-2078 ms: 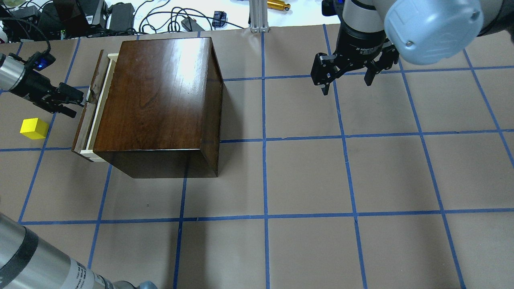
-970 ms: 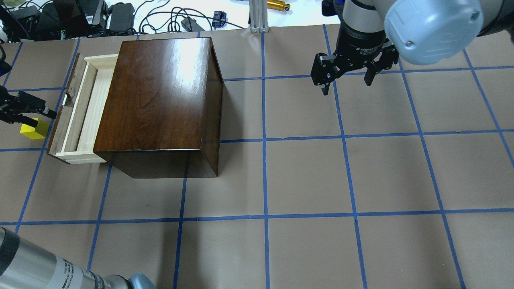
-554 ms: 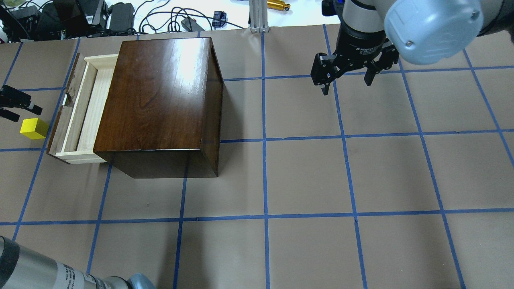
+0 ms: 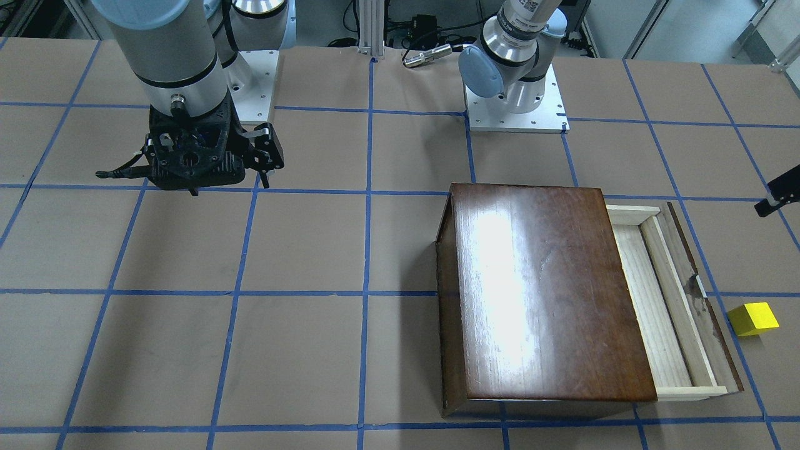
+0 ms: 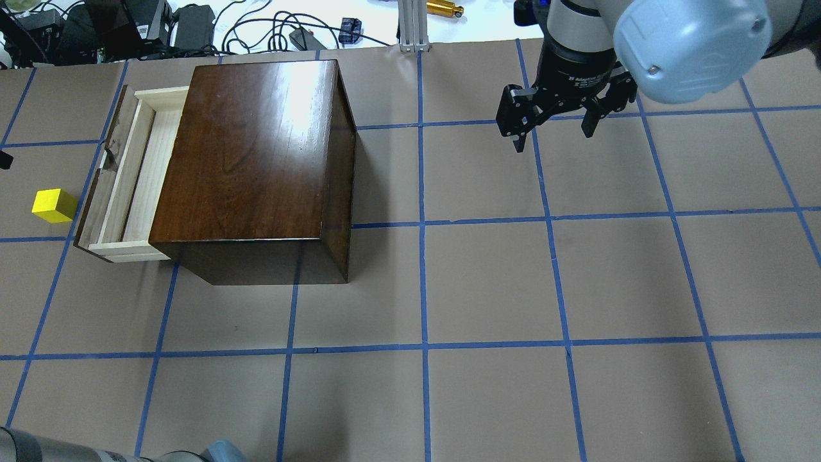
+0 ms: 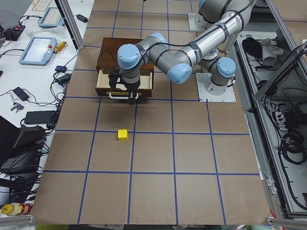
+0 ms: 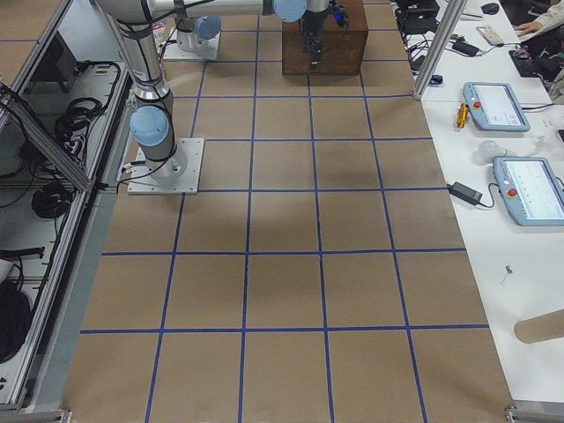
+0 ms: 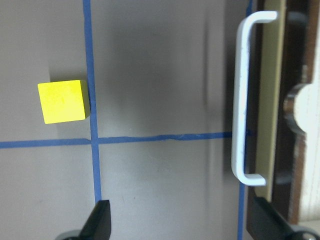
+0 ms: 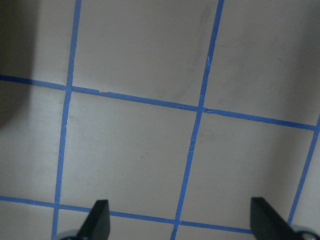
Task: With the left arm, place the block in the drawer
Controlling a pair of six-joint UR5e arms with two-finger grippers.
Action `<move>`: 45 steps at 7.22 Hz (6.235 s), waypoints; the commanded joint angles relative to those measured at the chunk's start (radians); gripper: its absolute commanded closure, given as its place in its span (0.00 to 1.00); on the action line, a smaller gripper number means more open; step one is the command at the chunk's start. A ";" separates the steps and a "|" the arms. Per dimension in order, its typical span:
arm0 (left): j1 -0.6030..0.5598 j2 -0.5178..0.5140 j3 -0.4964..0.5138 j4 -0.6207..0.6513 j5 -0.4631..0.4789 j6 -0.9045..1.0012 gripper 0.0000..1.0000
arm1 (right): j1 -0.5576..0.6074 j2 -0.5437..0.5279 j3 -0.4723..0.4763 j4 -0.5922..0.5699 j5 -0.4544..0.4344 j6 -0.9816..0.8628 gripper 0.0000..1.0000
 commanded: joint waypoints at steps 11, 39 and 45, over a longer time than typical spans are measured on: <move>-0.671 0.173 -0.117 0.060 0.102 -0.746 0.00 | 0.000 0.000 0.000 0.000 -0.001 0.000 0.00; 0.068 -0.371 0.019 0.429 0.109 1.384 0.00 | 0.000 0.000 0.000 0.000 -0.001 0.000 0.00; 0.044 -0.461 0.011 0.516 0.106 1.480 0.00 | 0.000 0.000 0.000 0.000 -0.001 0.000 0.00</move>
